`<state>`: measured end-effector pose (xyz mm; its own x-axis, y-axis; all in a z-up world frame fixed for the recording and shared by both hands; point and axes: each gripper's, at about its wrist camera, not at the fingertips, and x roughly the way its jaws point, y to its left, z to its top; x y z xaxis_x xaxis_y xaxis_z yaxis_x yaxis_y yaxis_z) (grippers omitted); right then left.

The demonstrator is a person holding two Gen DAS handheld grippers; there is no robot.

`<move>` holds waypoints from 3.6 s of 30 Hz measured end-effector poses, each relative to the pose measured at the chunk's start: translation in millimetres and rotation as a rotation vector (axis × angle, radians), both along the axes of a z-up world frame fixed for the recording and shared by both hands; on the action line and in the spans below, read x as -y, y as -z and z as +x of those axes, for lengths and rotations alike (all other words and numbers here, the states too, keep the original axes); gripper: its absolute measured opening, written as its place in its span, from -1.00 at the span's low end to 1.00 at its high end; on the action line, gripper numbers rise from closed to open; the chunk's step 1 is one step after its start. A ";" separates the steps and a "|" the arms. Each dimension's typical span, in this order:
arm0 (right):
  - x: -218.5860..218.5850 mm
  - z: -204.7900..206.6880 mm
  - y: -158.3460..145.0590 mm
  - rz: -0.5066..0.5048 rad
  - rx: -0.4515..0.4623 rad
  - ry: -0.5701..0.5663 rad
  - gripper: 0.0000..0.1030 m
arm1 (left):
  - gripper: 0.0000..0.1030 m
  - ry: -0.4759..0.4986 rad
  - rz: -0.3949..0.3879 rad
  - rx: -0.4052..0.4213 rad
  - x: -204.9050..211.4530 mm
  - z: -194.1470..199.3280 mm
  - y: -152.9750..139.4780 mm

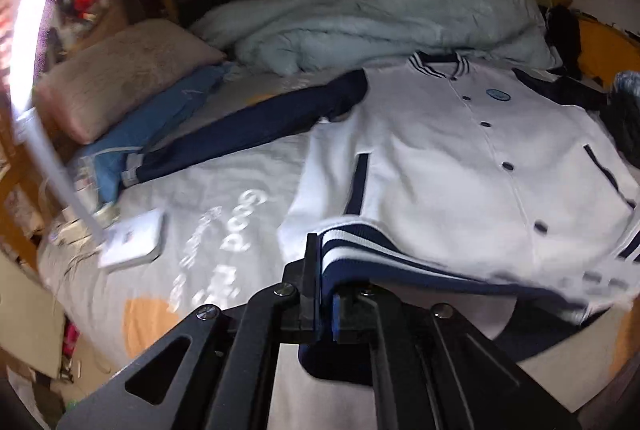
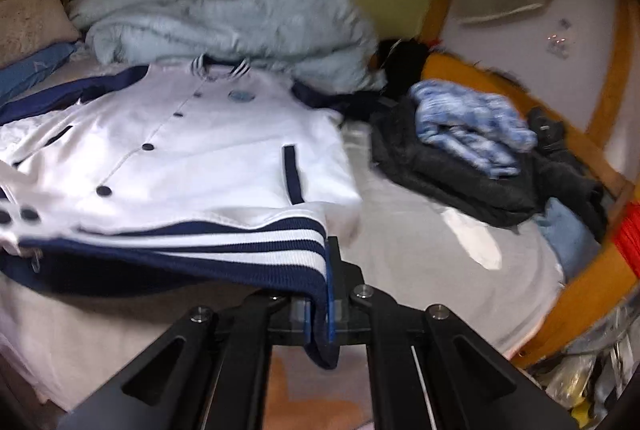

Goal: Fold large clothes

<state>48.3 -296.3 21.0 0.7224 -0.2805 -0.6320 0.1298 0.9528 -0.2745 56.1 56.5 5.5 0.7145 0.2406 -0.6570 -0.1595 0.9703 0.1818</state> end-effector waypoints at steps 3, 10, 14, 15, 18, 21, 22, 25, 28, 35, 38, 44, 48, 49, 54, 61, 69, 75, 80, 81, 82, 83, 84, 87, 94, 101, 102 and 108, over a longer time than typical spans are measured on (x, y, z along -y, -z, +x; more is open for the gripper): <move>1.2 36.9 -6.6 0.019 -0.054 -0.052 -0.91 | -0.71 0.074 0.028 -0.135 12.4 45.3 4.0; 12.7 126.7 8.9 0.132 -0.151 -0.038 -0.90 | 1.00 0.283 0.061 0.079 42.1 18.0 -14.2; 17.1 166.4 34.3 0.137 -0.203 -0.006 -0.90 | 1.00 0.277 0.065 0.053 38.9 30.5 -3.7; 16.7 172.0 39.6 0.136 -0.211 -0.007 -0.88 | 1.00 0.255 0.055 0.019 35.6 39.8 2.3; 14.1 175.0 45.7 0.110 -0.203 -0.039 -0.86 | 1.00 0.188 0.051 -0.047 25.7 65.8 19.8; 20.9 164.2 36.3 0.148 -0.172 -0.067 -0.24 | 1.00 0.122 0.101 -0.053 18.0 82.0 30.3; 25.2 156.0 29.6 0.173 -0.151 -0.084 0.31 | 1.00 0.106 0.085 -0.053 12.0 86.2 30.3; 36.4 135.6 12.6 0.203 -0.086 -0.079 0.45 | 1.00 0.078 -0.042 -0.048 -11.7 91.6 35.0; 57.2 115.2 -2.9 0.267 -0.080 -0.076 0.50 | 0.99 0.096 -0.167 -0.082 -30.6 95.8 49.5; 72.9 115.5 13.5 0.299 -0.197 -0.145 0.53 | -0.65 0.124 -0.250 -0.163 -34.5 121.7 76.1; 56.1 117.3 20.9 0.227 -0.216 -0.183 0.53 | -0.76 0.142 -0.270 -0.058 -31.7 113.6 48.9; 44.0 142.1 19.2 0.149 -0.142 -0.139 0.00 | -0.76 0.167 -0.223 0.075 -26.4 129.3 2.7; 54.3 165.4 19.2 0.148 -0.075 -0.040 -0.77 | -0.75 0.146 -0.226 0.058 -32.1 151.3 13.8; 58.8 169.1 21.8 0.172 -0.084 -0.027 -0.81 | -0.75 0.146 -0.212 0.056 -30.8 155.0 22.1; 85.2 177.9 29.7 0.350 -0.100 0.026 -0.78 | -0.47 0.091 -0.197 -0.057 -31.6 167.3 66.9; 98.4 151.1 17.8 0.440 -0.085 0.057 -0.19 | 0.60 0.014 -0.264 0.005 -52.7 128.3 38.8; 139.2 95.1 22.2 0.594 -0.158 0.150 -0.04 | 0.61 -0.129 -0.353 -0.110 -81.1 93.4 60.0; 139.3 88.6 29.6 0.679 -0.201 0.083 -0.05 | 0.61 -0.176 -0.322 -0.181 -79.6 98.0 76.5; 115.6 89.4 20.4 0.619 -0.172 -0.004 -0.05 | 0.58 -0.146 -0.254 -0.152 -68.7 94.3 76.1; 110.1 89.5 18.5 0.593 -0.164 -0.024 -0.08 | 0.58 -0.131 -0.253 -0.138 -66.7 92.9 72.9; 106.2 90.7 19.1 0.569 -0.166 -0.031 -0.15 | 0.58 -0.108 -0.254 -0.126 -63.1 91.5 70.2; 103.3 95.4 26.5 0.548 -0.200 -0.013 -0.22 | 0.58 -0.091 -0.255 -0.119 -59.4 91.7 67.8; 104.0 99.5 34.8 0.546 -0.241 0.019 -0.45 | 0.58 -0.079 -0.255 -0.117 -56.1 91.9 67.4; 121.8 102.2 52.2 0.670 -0.268 0.118 -0.83 | 0.58 -0.061 -0.228 -0.151 -46.1 97.1 72.5; 138.3 83.3 -2.7 0.617 0.007 0.067 -0.94 | 0.58 -0.083 -0.174 -0.157 -43.5 99.2 74.0; 131.6 104.6 36.6 0.427 -0.194 0.206 -0.92 | 0.58 -0.057 -0.141 -0.042 -40.5 89.3 53.2; 125.4 102.3 28.8 0.388 -0.162 0.193 -0.91 | 0.58 -0.042 -0.139 -0.023 -39.2 86.5 48.7; 111.0 86.8 4.0 0.284 -0.026 0.180 0.10 | 0.63 0.084 -0.257 0.044 -31.5 75.6 32.3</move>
<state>135.0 -407.3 16.9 0.6600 -0.2120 -0.7208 0.2991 0.9542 -0.0069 131.8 87.9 -26.8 0.7541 0.0085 -0.6567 -0.0790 0.9938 -0.0779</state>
